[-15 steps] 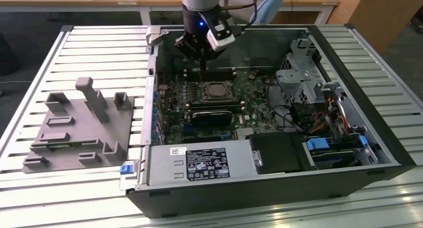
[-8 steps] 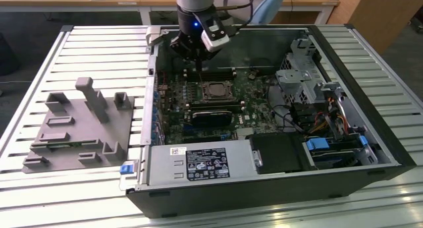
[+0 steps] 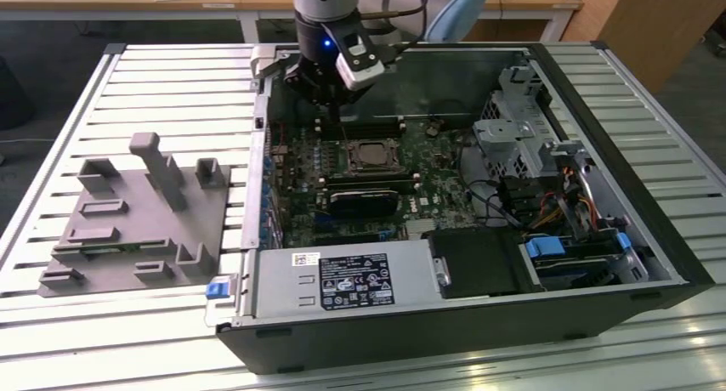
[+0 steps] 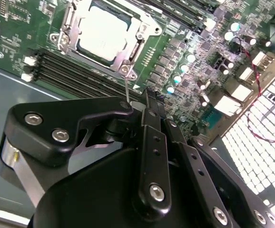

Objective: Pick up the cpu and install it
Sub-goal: 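Install the first cpu locking lever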

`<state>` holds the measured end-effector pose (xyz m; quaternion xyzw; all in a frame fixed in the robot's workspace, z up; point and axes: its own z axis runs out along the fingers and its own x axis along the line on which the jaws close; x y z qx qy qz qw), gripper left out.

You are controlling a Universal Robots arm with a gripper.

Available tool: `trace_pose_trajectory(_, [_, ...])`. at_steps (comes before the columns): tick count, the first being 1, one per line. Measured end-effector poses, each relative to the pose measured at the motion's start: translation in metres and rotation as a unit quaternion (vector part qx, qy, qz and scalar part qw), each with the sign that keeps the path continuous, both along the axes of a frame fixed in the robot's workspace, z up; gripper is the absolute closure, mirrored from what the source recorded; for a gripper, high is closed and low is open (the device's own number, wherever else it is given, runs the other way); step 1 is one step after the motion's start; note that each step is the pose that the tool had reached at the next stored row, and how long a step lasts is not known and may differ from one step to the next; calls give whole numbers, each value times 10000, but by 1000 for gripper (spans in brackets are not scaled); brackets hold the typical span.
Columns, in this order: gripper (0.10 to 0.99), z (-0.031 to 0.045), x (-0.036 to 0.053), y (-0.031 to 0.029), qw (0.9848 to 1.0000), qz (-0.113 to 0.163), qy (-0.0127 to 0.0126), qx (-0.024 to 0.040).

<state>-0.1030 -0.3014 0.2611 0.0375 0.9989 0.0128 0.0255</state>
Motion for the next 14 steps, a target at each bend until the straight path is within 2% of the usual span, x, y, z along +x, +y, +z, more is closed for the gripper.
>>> trace_pose_trajectory(5, [980,-11,-48,24,10000,7,1,-1])
trace_pose_trajectory(14, [980,-25,-48,163,10000,51,1,0])
